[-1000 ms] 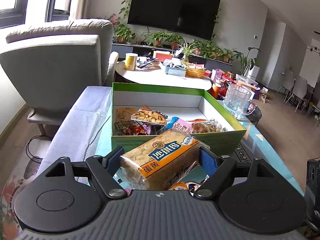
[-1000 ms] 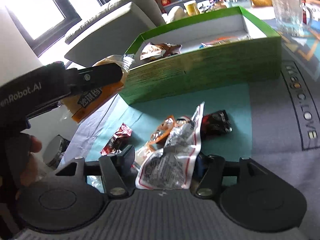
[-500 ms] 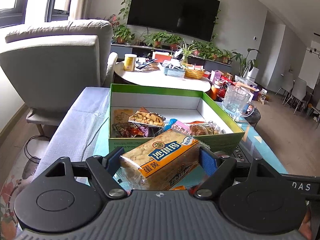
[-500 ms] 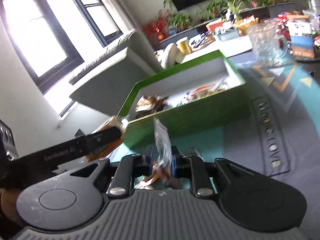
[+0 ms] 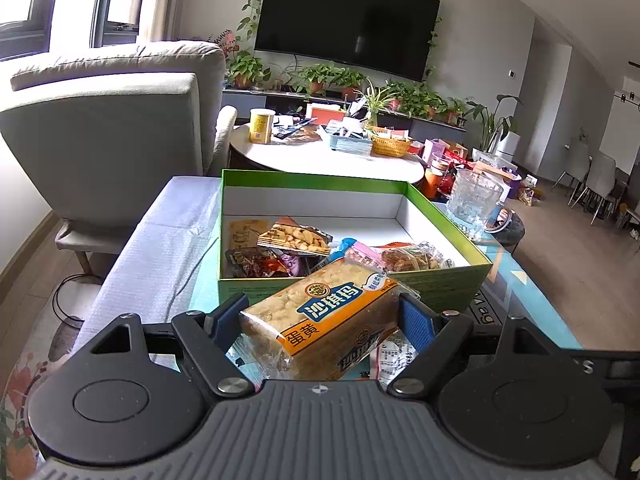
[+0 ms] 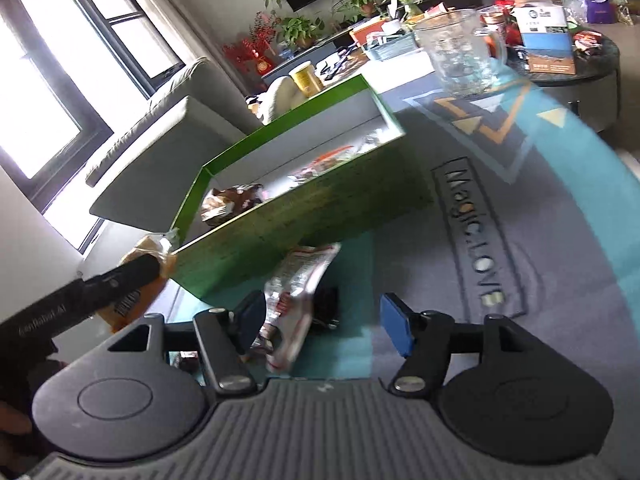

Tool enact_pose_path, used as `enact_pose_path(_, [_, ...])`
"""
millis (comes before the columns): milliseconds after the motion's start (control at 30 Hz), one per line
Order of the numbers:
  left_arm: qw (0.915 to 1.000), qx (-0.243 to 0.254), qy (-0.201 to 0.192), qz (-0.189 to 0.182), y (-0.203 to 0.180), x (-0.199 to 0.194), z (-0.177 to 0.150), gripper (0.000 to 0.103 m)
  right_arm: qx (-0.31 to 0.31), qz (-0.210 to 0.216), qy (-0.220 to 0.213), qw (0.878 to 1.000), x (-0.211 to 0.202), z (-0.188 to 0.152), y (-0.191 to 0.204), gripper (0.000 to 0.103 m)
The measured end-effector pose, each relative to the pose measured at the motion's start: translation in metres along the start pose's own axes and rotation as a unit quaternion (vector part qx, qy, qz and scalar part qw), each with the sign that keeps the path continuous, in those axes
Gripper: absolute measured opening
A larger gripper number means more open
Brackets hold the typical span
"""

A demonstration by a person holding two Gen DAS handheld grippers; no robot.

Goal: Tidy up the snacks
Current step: 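Hold the bread packet with the left tool while the right tool grasps a clear silver packet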

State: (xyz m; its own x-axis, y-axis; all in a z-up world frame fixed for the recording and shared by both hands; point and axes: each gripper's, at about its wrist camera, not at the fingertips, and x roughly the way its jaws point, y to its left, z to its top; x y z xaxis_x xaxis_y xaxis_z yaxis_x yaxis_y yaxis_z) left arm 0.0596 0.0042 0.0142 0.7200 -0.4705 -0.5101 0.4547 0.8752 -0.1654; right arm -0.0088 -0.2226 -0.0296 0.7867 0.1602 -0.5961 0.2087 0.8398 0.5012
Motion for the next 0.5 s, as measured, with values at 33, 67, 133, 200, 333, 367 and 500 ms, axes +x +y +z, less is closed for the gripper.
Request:
enact_pose_path(33, [1.0000, -0.002, -0.001, 0.002, 0.001, 0.000, 0.000, 0.078, -0.002, -0.005, -0.004, 1.000, 0.003, 0.000, 0.006, 0.060])
enact_pose_path(67, [1.0000, -0.004, -0.002, 0.004, 0.003, -0.001, 0.000, 0.078, -0.009, -0.013, -0.005, 1.000, 0.009, 0.000, 0.015, 0.061])
enact_pose_path(133, [0.9999, -0.008, -0.005, 0.008, 0.008, -0.002, 0.000, 0.078, -0.026, -0.024, -0.004, 0.999, 0.019, 0.001, 0.030, 0.061])
enact_pose_path(200, [0.9998, -0.012, -0.006, 0.012, 0.014, -0.004, 0.000, 0.078, -0.049, -0.045, -0.005, 0.998, 0.031, -0.001, 0.045, 0.061])
enact_pose_path(333, [0.9995, -0.024, -0.007, 0.017, 0.027, -0.004, -0.001, 0.078, -0.110, -0.105, -0.005, 0.988, 0.054, -0.009, 0.065, 0.061])
enact_pose_path(367, [0.9994, -0.029, -0.008, 0.018, 0.031, -0.004, -0.002, 0.078, -0.121, -0.118, 0.000, 0.986, 0.059, -0.012, 0.067, 0.061])
enact_pose_path(500, [0.9990, -0.040, -0.009, 0.016, 0.042, -0.002, -0.004, 0.078, -0.140, -0.151, 0.020, 0.978, 0.076, -0.017, 0.070, 0.061])
